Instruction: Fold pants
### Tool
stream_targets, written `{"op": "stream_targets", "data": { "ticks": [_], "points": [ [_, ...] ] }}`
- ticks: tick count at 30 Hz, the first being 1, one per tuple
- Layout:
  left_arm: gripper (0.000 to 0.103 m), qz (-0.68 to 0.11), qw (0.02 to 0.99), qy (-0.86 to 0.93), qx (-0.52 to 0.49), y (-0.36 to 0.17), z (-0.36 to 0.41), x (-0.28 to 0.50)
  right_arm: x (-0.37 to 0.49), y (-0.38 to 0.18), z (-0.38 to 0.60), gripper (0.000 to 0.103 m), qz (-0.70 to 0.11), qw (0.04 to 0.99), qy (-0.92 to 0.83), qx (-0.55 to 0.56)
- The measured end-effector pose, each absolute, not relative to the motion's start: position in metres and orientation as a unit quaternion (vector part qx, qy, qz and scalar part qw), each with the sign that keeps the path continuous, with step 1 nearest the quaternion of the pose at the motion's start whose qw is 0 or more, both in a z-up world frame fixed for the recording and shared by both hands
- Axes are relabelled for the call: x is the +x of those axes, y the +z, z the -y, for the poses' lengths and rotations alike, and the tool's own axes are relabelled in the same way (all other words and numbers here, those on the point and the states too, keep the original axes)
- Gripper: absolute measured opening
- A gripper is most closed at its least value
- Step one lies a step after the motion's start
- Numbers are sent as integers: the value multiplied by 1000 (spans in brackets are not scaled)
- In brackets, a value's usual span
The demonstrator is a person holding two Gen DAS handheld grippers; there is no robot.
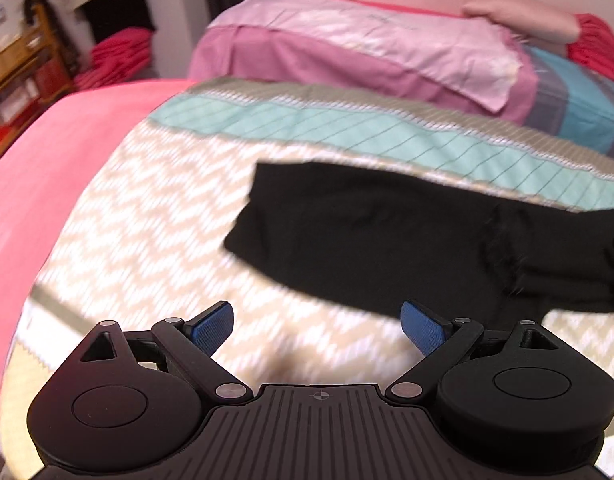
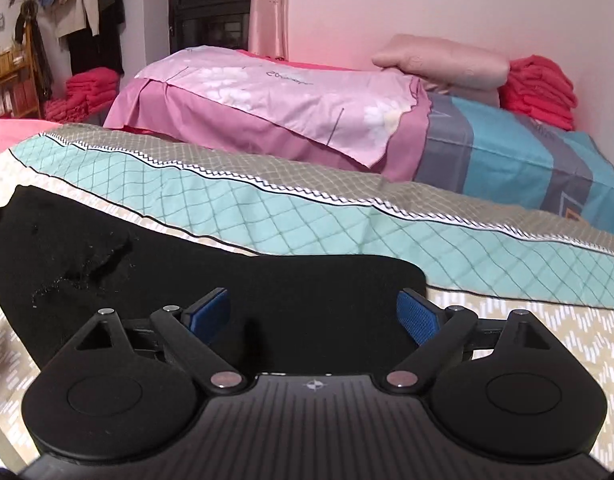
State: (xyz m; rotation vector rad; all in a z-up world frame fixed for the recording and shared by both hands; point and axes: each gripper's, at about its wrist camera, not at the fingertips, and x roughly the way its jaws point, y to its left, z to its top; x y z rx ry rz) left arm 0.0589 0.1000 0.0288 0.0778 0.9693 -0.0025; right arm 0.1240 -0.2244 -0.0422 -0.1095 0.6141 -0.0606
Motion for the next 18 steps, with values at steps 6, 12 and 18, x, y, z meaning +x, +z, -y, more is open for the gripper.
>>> {"op": "stream_targets", "data": {
  "ticks": [6,12,18],
  "points": [
    [103,-478,877,-2,36,11,-118,60,125,-41,197,92,-287,950,-55,-105],
    [103,-475,878,-18,60,6,-132,64,144,-52,171,93,-348,927,-77,-119],
    [103,-474,875,40,91,1,-167,78,129,-29,121,91,-289,939,-104,-151]
  ]
}}
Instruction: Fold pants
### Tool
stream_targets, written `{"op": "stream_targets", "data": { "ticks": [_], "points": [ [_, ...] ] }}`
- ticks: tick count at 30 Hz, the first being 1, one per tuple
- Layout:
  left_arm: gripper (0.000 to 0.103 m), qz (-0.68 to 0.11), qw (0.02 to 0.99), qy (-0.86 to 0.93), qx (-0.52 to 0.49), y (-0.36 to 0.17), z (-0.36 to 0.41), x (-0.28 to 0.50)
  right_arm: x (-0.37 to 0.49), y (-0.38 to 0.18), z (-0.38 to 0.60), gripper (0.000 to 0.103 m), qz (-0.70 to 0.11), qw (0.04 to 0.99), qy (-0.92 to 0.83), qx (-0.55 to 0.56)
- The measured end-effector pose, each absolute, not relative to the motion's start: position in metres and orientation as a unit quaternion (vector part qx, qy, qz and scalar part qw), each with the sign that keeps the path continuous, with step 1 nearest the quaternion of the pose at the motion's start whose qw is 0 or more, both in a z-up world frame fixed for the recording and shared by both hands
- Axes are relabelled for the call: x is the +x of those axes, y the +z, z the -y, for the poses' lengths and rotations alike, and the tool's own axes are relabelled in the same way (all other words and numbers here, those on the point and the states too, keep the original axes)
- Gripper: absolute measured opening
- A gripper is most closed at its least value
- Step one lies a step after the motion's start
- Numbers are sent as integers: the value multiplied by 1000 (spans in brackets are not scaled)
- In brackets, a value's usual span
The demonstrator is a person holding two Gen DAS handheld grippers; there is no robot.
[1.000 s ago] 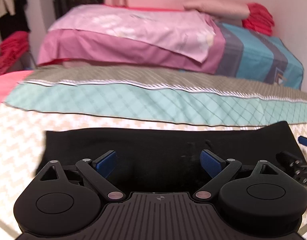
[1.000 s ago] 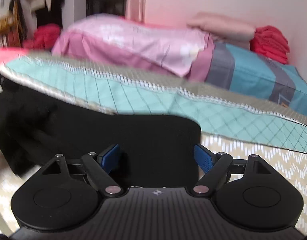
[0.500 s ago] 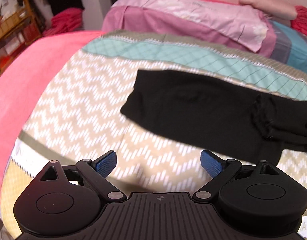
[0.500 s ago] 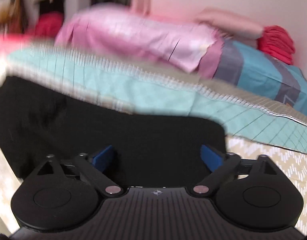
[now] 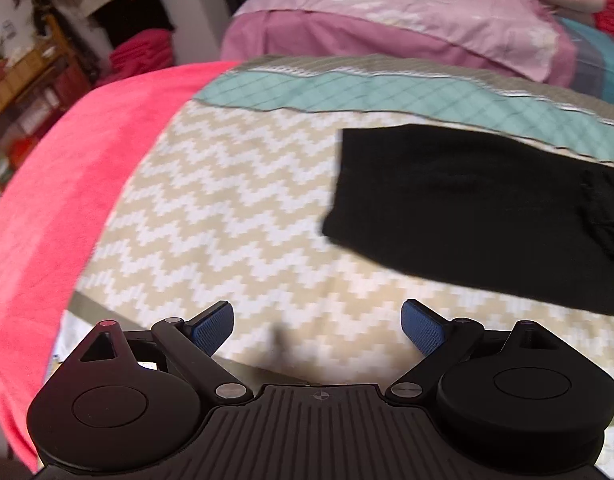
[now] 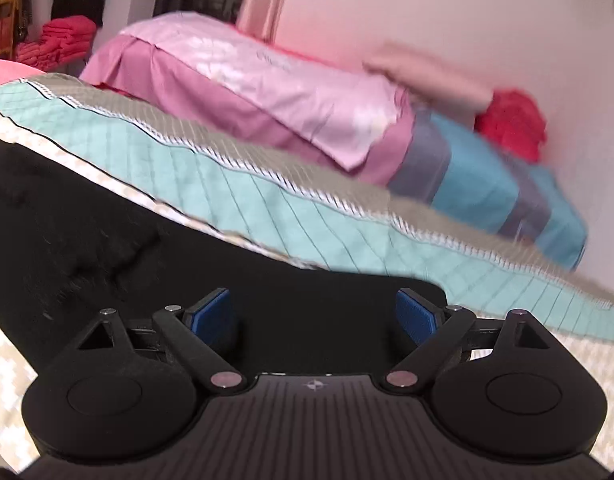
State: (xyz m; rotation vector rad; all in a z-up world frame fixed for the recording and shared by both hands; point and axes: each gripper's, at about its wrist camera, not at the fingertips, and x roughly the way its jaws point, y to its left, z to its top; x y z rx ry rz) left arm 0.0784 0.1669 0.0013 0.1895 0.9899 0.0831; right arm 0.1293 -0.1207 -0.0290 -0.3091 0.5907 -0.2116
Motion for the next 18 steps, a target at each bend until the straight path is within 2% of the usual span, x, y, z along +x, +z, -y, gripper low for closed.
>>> {"op": "stream_targets", "data": {
  "ticks": [10,18],
  "points": [
    [103,-505,854,109,65,-10,-233,97,133,-70,-69,94,-248,909,97,-322],
    [103,-509,850,128,54,-10,-268,102,166,-96,-141,93,-241,893,99,-368]
  ]
}}
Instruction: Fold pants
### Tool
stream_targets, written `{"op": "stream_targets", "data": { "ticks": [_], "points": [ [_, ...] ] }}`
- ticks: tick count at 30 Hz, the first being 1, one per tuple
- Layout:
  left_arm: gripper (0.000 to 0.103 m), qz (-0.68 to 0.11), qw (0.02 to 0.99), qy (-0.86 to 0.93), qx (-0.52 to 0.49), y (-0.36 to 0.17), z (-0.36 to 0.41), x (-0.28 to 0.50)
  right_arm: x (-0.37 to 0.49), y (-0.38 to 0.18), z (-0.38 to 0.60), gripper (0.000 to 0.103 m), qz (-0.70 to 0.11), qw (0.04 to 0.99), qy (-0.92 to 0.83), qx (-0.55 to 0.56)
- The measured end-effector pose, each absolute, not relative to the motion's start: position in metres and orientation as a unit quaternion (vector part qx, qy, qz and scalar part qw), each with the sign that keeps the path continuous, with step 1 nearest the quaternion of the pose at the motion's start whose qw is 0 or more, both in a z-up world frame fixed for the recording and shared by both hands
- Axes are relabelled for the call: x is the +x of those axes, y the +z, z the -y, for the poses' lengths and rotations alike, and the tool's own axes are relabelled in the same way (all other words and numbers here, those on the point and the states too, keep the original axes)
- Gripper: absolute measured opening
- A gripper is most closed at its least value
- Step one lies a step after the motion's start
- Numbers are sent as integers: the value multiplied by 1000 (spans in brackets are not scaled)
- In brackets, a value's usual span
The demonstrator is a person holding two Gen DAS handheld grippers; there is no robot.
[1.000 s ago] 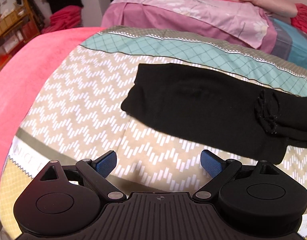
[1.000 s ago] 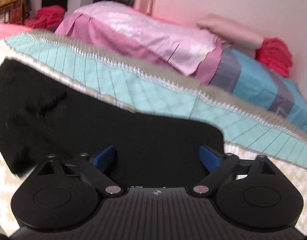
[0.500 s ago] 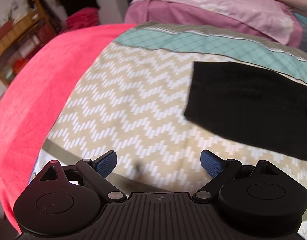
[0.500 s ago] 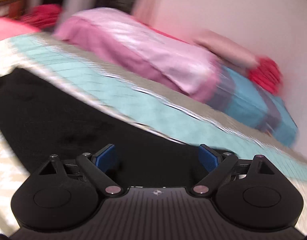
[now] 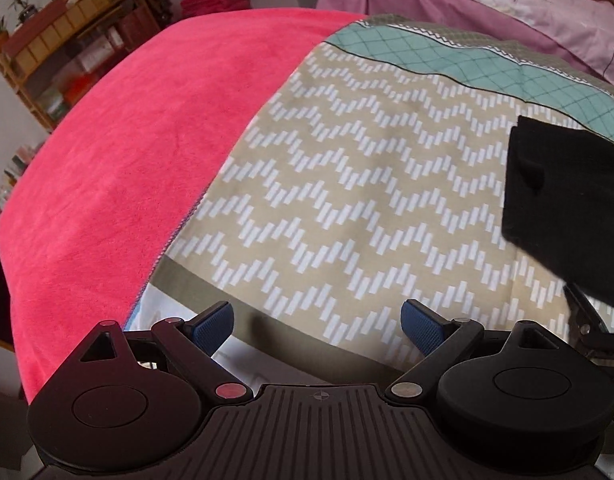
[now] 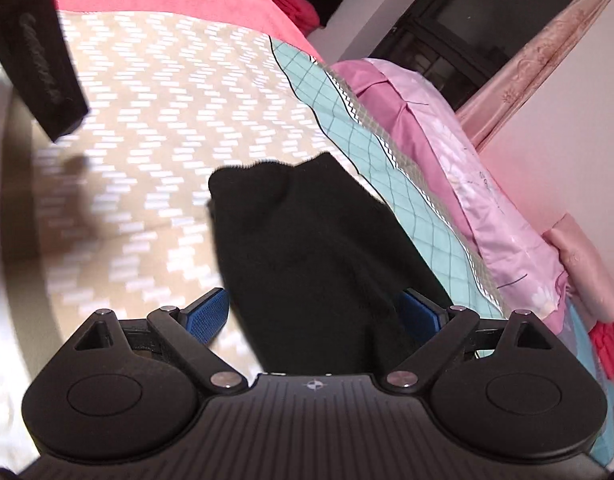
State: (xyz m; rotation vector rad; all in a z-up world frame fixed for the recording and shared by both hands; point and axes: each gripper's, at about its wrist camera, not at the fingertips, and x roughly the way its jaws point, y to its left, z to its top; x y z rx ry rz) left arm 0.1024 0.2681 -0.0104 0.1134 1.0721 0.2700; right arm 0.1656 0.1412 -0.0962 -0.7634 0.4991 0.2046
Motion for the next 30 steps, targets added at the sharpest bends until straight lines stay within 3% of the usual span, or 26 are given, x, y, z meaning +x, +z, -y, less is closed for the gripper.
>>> {"op": "stream_targets", "data": {
  "ticks": [3,5,6,11,15,22,30],
  "points": [
    [103,-510,849,126,48,-11,-277,104,178,-94,-145,92,-252,901,93,-341],
    [103,-510,850,125,47,-11,-280,105,187,-89,-140,77,-275,907,106,-299],
    [103,-510,850,124,47,-11,-281,105,192,-87,-137,63,-292,909,117,-272],
    [103,-511,850,119,49,-12,-280,107,195,-83,-138,46,-308,911,129,-243],
    [103,-502,856,113,36,-10,-276,103,200,-60,-118,19,-319,924,136,-159],
    [103,-476,878,-44,3,6,-217,93,181,8,-33,17,-273,951,142,-18],
    [103,-446,879,-166,31,25,-101,100,104,46,156,16,-219,966,28,134]
  ]
}}
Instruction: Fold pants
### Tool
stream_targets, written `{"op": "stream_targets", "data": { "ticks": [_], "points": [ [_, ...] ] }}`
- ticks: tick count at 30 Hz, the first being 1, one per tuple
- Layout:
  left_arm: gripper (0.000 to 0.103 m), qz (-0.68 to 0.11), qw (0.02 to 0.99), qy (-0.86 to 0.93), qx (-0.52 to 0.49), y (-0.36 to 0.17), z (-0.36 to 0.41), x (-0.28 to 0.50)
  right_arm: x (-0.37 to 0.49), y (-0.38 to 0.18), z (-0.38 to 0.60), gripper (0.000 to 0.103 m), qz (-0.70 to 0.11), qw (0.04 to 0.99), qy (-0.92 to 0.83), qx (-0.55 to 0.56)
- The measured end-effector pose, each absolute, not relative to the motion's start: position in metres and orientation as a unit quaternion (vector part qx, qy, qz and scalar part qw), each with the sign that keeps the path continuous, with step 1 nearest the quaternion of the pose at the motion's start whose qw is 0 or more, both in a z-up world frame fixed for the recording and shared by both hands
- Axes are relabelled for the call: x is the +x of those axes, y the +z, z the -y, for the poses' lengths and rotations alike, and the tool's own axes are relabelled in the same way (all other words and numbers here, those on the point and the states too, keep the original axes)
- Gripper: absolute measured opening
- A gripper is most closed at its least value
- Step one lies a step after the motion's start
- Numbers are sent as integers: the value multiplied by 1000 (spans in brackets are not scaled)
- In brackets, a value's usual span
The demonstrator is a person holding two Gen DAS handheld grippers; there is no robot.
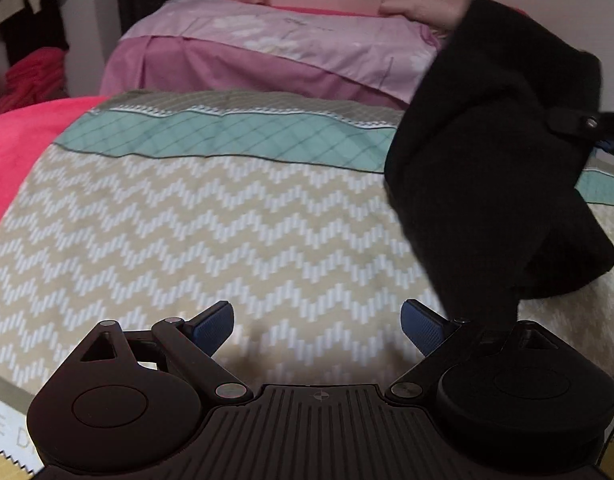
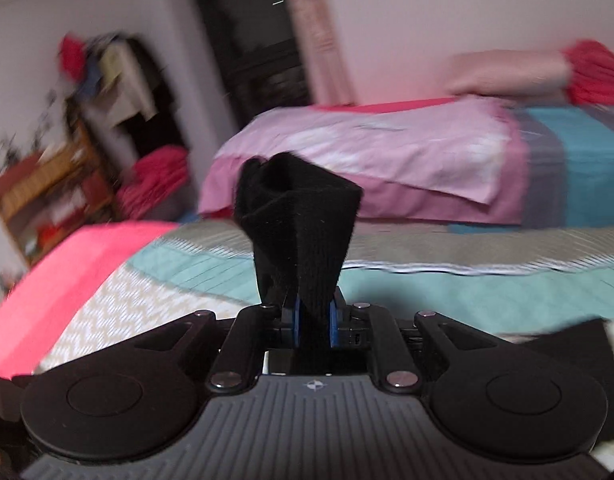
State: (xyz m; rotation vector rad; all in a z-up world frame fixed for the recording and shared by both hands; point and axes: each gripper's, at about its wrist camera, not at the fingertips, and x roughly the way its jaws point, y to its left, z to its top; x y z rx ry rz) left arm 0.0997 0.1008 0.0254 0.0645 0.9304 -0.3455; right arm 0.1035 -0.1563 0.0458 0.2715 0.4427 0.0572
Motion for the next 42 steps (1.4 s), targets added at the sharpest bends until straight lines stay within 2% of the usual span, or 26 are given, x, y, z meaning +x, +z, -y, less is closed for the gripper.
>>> {"op": "stream_targets", "data": {
  "ticks": [2,5,7,8,10,12,15,16,18,21,24,26,28,30,32,34,35,38,39,42],
  "points": [
    [103,-445,877,-176,36,27,-80,102,91,22,201,16,-239,960,-22,145],
    [103,-451,872,-187,48,27,-54,111,91,-25,251,21,-324,924,-103,173],
    [103,-449,870,-193,64,30,-39,117,77,-30,266,35,-301,926,-98,205],
    [103,-446,870,-198,72,32,-31,119,71,-27,268,38,-283,931,-100,207],
    [103,-441,869,-209,83,36,-16,126,67,-20,265,56,-257,941,-104,196],
    [103,-442,866,-220,83,38,-3,133,70,-16,273,69,-246,941,-94,213],
    [103,-452,859,-230,73,30,19,145,89,-17,286,72,-264,928,-93,244],
    [103,-460,855,-228,71,25,25,149,94,-22,285,60,-276,925,-92,245],
    [103,-478,845,-229,66,12,34,155,97,-26,288,19,-304,918,-99,236],
    [103,-489,839,-232,53,4,38,156,66,-14,294,19,-255,931,-83,247],
    [103,-500,830,-244,43,-1,41,157,65,-37,303,19,-315,911,-95,248],
    [103,-502,828,-245,49,-3,45,157,60,-25,302,31,-283,922,-113,240],
    [103,-498,830,-244,56,-2,46,156,66,-8,283,54,-250,942,-141,174],
    [103,-499,829,-247,57,-2,48,156,82,-1,261,70,-243,959,-117,93],
    [103,-502,827,-246,57,-3,50,158,99,-6,247,72,-251,963,-96,37],
    [103,-503,827,-243,63,-4,52,158,119,-23,260,72,-300,945,-127,38],
    [103,-503,828,-239,69,-4,53,158,124,-28,275,73,-324,930,-155,73],
    [103,-501,828,-240,79,-4,54,159,102,-31,317,82,-298,913,-143,241],
    [103,-502,827,-241,79,-4,54,160,99,-32,323,89,-300,909,-133,258],
    [103,-510,821,-245,71,-8,54,165,98,-41,333,91,-320,899,-81,286]
  ]
}}
